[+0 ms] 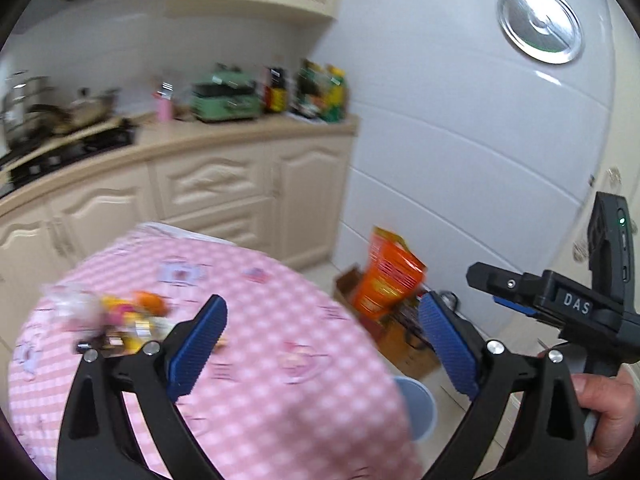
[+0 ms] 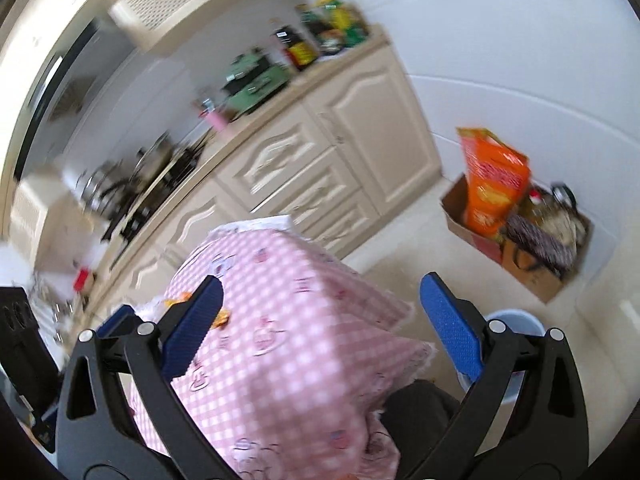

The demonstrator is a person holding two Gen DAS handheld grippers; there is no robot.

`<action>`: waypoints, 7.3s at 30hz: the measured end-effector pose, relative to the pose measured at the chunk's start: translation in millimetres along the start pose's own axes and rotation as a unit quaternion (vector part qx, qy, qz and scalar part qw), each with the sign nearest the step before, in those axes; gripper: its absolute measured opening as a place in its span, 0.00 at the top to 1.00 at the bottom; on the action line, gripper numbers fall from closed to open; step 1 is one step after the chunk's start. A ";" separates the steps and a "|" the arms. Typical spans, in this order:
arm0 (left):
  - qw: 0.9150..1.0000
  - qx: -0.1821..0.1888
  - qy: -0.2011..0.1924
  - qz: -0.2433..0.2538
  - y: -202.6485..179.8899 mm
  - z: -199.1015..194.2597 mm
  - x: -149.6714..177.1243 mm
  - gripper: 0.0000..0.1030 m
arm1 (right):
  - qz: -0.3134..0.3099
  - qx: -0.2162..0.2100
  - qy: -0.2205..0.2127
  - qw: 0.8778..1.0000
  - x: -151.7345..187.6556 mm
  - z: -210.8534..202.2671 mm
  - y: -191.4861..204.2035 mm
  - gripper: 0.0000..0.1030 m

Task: Collect trash
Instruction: 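Return both tools from the bin to the remaining trash on the table, then grasp the clear plastic bag with the left tool while the right tool grasps the orange pepper-shaped candy, then carry bag and candy over the blue bin and open both tools, then return both tools from the bin to the table, then grasp the black snack packet with the left tool while the right tool grasps the orange cracker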

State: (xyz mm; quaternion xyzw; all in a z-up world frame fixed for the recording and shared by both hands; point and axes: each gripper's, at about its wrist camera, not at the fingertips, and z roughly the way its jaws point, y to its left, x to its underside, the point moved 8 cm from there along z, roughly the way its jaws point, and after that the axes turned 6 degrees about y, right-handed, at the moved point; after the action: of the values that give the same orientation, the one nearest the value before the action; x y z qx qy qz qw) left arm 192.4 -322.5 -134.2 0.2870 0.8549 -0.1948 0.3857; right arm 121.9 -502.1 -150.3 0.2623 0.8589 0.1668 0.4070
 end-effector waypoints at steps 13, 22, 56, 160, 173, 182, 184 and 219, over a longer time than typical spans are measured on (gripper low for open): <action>0.990 -0.122 -0.021 -0.071 145.2 -53.4 42.4 0.07 | -0.158 -0.012 0.045 0.986 30.6 55.1 135.7 0.06; 0.981 -0.162 0.009 -0.101 206.7 -45.2 84.9 0.07 | -0.211 -0.004 0.105 0.972 67.0 112.7 167.3 0.06; 0.973 -0.159 0.061 -0.158 301.9 66.9 52.2 0.66 | -0.232 -0.030 0.187 0.954 116.4 218.4 185.5 0.97; 0.948 0.120 0.243 0.167 -214.3 183.3 101.9 0.15 | 0.226 0.143 0.040 0.963 86.2 1.1 -289.7 0.06; 0.981 0.100 0.127 0.109 -130.1 92.7 40.5 0.15 | 0.105 0.106 -0.009 0.989 23.7 -20.0 -155.7 0.06; 0.994 0.066 0.067 0.054 -53.7 42.1 15.4 0.12 | 0.029 0.066 -0.020 0.997 2.8 -12.4 -61.1 0.06; 0.996 0.062 0.055 0.043 -39.4 31.8 11.7 0.12 | 0.014 0.056 -0.020 0.998 -0.2 -9.7 -41.4 0.06; 0.985 -0.145 0.016 -0.086 224.3 -29.7 63.0 0.12 | -0.162 0.006 0.069 0.984 36.0 96.2 134.2 0.06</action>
State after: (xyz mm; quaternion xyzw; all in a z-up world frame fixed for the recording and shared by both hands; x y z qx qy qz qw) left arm 286.0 -114.2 -189.2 0.1561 0.9017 -0.0964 0.3914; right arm 220.7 -365.7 -164.2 0.1099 0.9170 0.1112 0.3670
